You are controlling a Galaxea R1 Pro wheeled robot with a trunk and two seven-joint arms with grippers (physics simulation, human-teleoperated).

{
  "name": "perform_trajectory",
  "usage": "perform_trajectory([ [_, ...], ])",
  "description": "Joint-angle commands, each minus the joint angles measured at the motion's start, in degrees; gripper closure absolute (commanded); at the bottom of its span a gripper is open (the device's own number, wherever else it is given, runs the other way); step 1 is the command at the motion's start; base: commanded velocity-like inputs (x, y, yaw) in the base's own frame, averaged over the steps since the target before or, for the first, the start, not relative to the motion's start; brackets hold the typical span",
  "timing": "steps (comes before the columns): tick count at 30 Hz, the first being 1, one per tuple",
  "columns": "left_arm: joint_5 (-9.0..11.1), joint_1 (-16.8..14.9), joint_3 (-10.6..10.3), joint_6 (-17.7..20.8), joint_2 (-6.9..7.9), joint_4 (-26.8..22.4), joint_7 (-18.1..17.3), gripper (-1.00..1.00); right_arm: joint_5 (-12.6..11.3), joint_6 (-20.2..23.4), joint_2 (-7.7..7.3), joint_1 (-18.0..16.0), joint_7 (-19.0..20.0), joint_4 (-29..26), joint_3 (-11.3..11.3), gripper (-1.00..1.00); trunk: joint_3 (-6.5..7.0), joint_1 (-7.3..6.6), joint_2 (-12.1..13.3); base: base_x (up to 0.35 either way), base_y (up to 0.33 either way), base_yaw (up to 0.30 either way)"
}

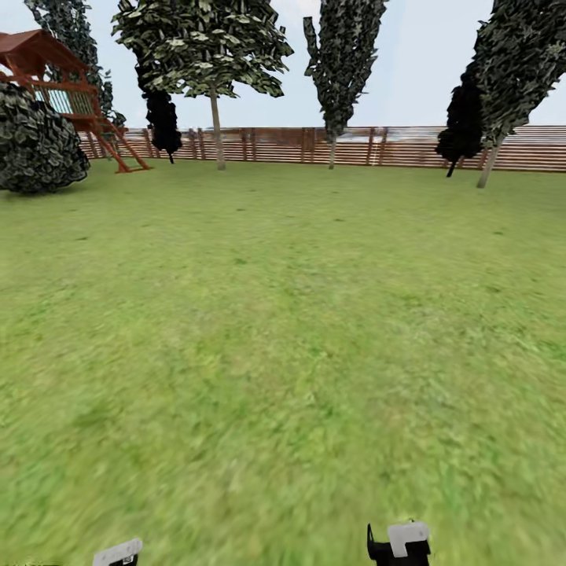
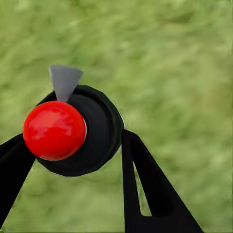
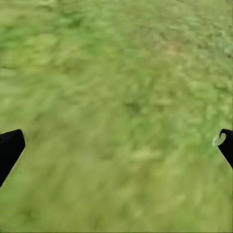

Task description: In the garden, pick up the pesticide atomizer on the floor and spray pesticide onto both trees until each tree trunk is fully covered.

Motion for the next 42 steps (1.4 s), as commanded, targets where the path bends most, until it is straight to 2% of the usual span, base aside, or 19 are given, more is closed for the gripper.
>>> perform_trajectory([
  [1,0.09,-0.05,0.27,-0.17,0.01,0.08,-0.27,1.00,0.61,-0.07,0.01,-0.04,-0.43,0.06,-0.22,-1.00,-0.05,0.02,-0.02,0.213,0.244,0.284],
  [8,0.03,-0.05,0.19,-0.29,-0.02,0.15,-0.27,1.00,0.61,-0.07,0.01,-0.04,-0.45,0.06,-0.21,-1.00,-0.05,0.02,-0.02,0.134,0.225,0.284],
  [23,0.00,-0.05,0.19,-0.35,-0.09,0.34,-0.35,1.00,0.61,-0.07,0.01,-0.04,-0.37,0.06,-0.20,-1.00,-0.05,0.02,-0.02,0.003,0.006,0.274],
  [27,0.00,-0.05,0.22,-0.28,-0.09,0.34,-0.28,1.00,0.80,0.00,-0.07,-0.04,-0.14,0.07,-0.19,-1.00,-0.05,0.02,-0.02,0.120,0.000,0.042],
  [42,0.00,-0.05,0.28,-0.34,0.31,0.34,-0.27,1.00,1.05,0.09,-0.19,-0.02,-0.10,0.22,-0.10,-1.00,-0.05,0.02,-0.02,0.328,0.078,0.001],
])
